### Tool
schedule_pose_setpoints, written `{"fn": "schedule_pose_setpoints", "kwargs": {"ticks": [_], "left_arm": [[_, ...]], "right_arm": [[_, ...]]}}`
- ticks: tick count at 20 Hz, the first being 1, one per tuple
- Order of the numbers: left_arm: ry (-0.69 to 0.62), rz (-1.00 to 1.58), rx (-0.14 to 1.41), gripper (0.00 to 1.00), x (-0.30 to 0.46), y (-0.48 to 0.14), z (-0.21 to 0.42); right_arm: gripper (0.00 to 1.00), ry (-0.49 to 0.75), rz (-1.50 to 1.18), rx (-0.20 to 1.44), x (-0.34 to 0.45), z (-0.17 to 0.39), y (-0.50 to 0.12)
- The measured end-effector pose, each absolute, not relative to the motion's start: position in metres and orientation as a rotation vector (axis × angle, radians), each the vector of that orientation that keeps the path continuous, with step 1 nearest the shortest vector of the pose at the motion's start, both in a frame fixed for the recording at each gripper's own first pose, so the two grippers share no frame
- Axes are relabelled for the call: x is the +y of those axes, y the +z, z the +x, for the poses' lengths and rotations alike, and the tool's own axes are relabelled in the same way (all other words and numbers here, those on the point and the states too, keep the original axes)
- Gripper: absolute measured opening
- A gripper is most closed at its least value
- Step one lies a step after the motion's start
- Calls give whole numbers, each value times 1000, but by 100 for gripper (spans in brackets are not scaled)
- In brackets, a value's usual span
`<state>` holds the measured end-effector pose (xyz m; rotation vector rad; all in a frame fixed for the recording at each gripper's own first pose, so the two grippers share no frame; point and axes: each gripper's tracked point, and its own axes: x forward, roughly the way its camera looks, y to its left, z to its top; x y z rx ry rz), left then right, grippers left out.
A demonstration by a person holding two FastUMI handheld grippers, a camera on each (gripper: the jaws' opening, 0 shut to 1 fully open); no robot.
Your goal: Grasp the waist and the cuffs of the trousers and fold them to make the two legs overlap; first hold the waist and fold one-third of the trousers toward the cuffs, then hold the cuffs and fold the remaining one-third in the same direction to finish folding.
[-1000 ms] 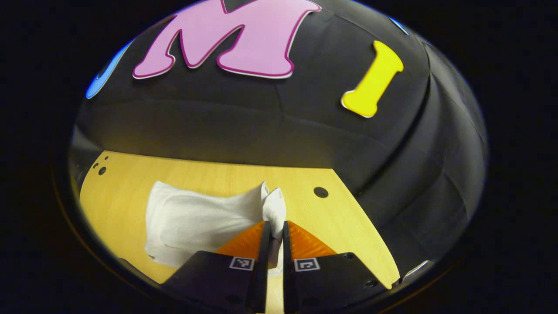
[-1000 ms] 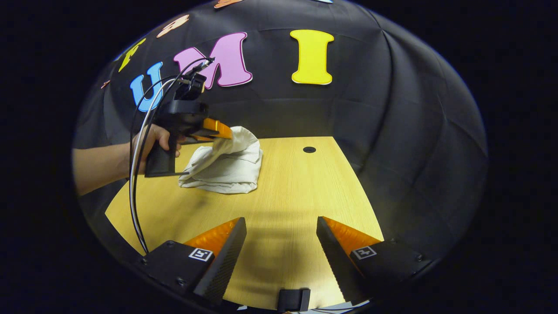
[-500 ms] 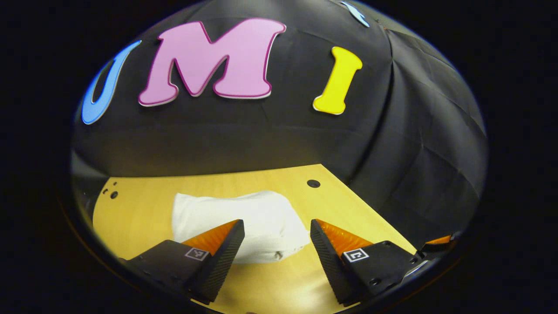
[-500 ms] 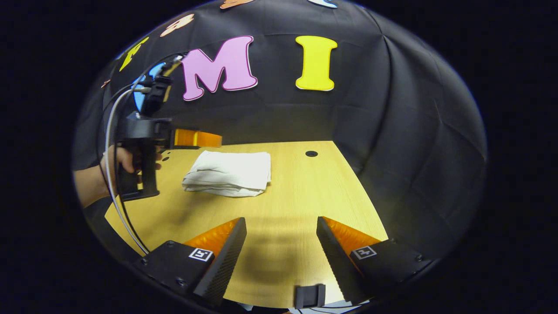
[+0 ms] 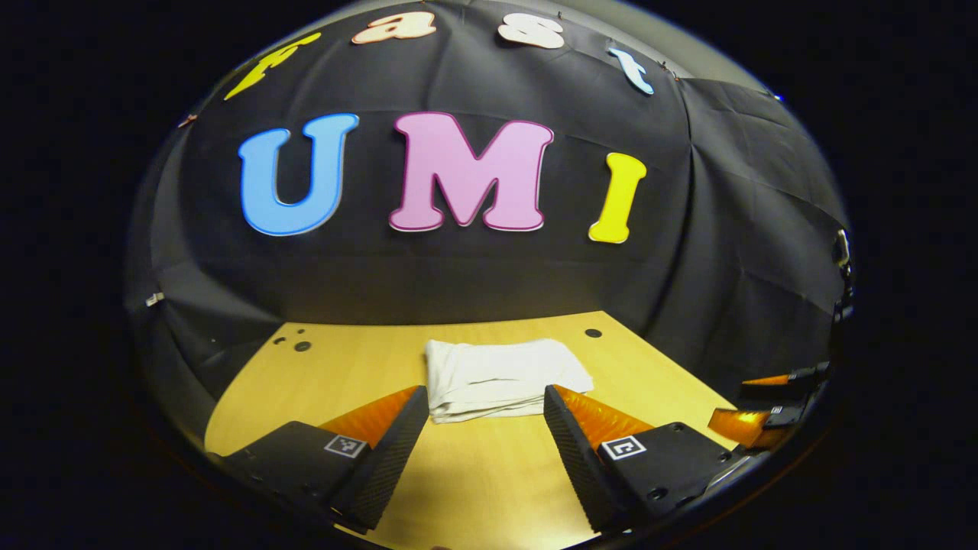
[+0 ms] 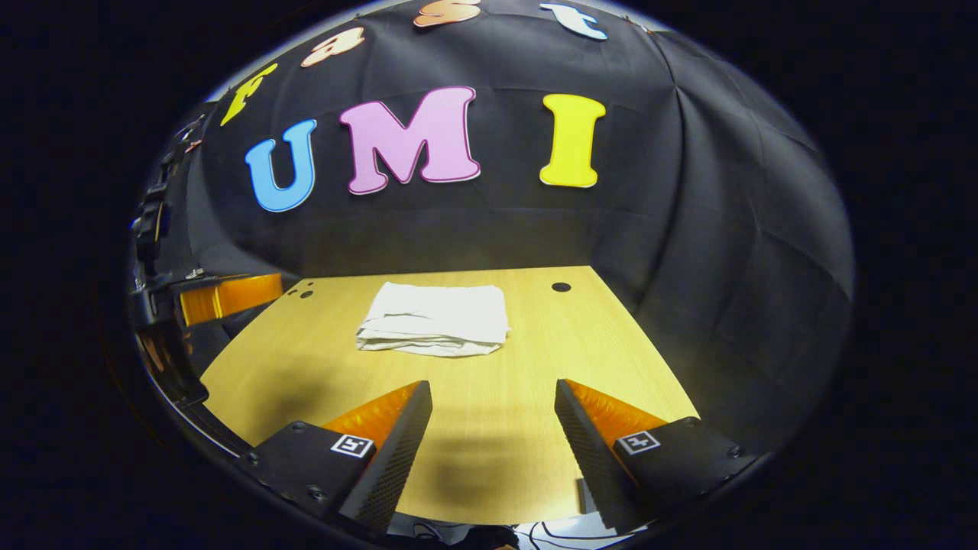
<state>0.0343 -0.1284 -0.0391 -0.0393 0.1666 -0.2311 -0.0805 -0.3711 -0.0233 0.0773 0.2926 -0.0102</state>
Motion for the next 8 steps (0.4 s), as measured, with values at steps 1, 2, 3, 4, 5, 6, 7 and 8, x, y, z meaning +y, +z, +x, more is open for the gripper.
{"fn": "schedule_pose_setpoints", "kwargs": {"ticks": [1,2,3,4,5,6,7,8], "left_arm": [[-220,-47,164,95,-116,-43,19],[-224,-58,167,96,-111,-51,4],[-230,-61,180,95,-105,-62,-9],[-223,-56,197,95,-96,-77,-18],[-207,-46,213,96,-85,-89,-27],[-194,-43,225,96,-76,-97,-36],[-181,-48,233,96,-71,-101,-43],[-168,-63,237,96,-64,-104,-51]], "right_arm": [[99,-10,78,280,-363,-87,-20],[99,-13,80,268,-355,-94,-19],[99,-15,86,259,-347,-101,-18],[99,-16,95,251,-339,-108,-18],[99,-16,106,246,-331,-113,-20],[99,-16,113,255,-324,-120,-25],[99,-22,116,264,-320,-126,-31],[99,-25,121,270,-316,-132,-34]]}}
